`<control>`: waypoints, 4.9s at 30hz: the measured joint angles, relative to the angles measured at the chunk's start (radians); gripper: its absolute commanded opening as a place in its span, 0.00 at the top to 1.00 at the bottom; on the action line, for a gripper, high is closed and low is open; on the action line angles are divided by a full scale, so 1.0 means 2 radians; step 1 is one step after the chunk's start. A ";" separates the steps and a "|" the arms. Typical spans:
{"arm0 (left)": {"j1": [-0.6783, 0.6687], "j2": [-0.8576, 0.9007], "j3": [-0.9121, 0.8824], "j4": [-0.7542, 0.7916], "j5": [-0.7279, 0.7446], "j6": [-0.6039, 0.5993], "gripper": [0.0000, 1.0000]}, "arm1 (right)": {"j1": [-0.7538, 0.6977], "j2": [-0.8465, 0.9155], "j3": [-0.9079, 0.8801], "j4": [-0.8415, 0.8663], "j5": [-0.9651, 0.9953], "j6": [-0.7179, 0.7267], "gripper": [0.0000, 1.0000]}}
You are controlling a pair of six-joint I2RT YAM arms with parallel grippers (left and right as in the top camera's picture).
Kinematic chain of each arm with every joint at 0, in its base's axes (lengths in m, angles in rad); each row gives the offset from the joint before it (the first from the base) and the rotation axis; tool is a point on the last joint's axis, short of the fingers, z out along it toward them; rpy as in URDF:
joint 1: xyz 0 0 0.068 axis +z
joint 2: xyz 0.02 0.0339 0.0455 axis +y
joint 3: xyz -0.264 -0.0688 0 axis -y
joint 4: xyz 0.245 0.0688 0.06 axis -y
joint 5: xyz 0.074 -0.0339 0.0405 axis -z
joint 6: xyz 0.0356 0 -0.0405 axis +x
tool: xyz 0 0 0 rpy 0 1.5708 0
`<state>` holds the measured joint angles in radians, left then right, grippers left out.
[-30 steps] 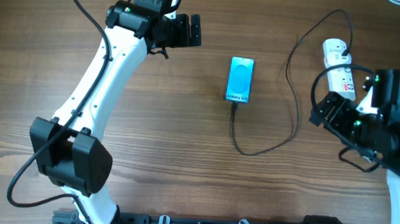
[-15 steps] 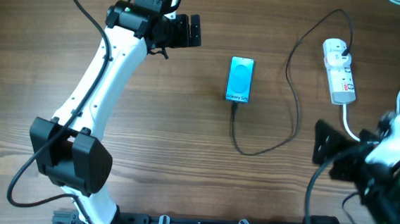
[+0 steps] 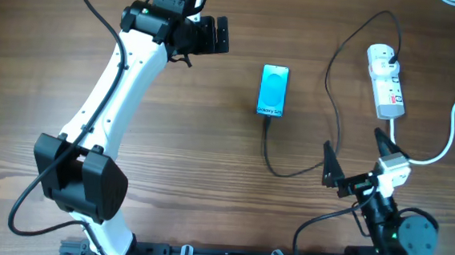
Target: Plug charger to phone and switch on socket
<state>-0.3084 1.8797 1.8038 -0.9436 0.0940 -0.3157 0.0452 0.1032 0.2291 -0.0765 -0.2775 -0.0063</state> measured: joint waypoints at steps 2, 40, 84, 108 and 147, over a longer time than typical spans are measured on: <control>0.000 0.000 0.000 -0.001 0.000 0.000 0.00 | 0.000 -0.018 -0.041 0.045 0.000 0.000 0.00; 0.000 0.000 0.000 0.000 0.000 0.000 0.00 | 0.000 -0.044 -0.111 0.037 0.100 -0.006 0.00; -0.006 -0.332 -0.401 0.109 -0.100 0.009 0.00 | 0.000 -0.046 -0.111 0.037 0.101 -0.001 0.00; 0.076 -0.903 -0.857 0.363 -0.074 0.026 0.00 | 0.000 -0.045 -0.111 0.037 0.101 -0.001 0.00; 0.142 -0.933 -0.895 0.433 -0.048 0.167 0.00 | 0.000 -0.045 -0.111 0.037 0.101 -0.001 0.00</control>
<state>-0.0254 0.0128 0.0139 -0.0772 -0.0025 0.0181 0.0452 0.0128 0.0063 -0.0032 -0.0765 -0.0078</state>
